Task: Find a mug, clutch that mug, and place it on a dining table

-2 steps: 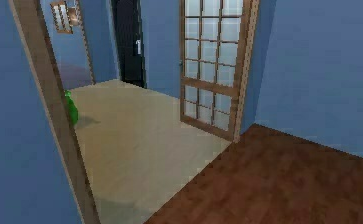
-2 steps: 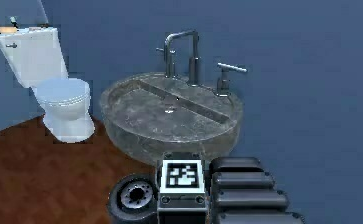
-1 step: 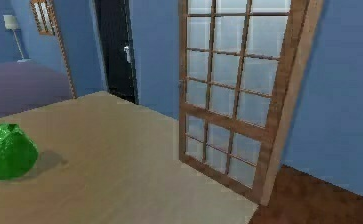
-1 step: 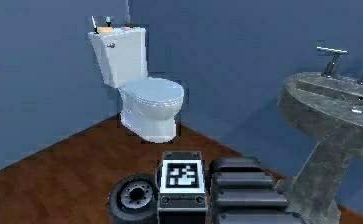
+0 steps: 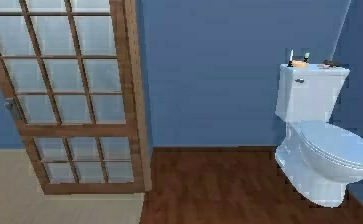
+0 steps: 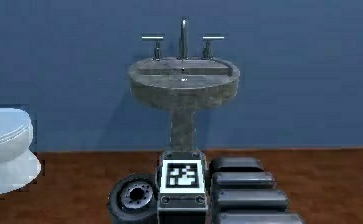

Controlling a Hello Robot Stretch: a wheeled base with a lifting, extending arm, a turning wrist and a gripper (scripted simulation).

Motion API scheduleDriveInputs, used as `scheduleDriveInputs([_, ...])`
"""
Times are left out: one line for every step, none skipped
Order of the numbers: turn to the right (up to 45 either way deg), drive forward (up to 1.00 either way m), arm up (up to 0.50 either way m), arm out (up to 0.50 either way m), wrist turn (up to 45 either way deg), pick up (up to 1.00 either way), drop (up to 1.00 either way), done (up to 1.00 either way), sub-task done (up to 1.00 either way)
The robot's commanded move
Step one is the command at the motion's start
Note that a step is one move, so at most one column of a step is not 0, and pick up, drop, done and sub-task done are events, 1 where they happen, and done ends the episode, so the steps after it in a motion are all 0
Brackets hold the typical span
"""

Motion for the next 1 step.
scheduleDriveInputs([0.0,0.35,0.0,0.0,0.0,0.0,0.0,0.0,0.0])
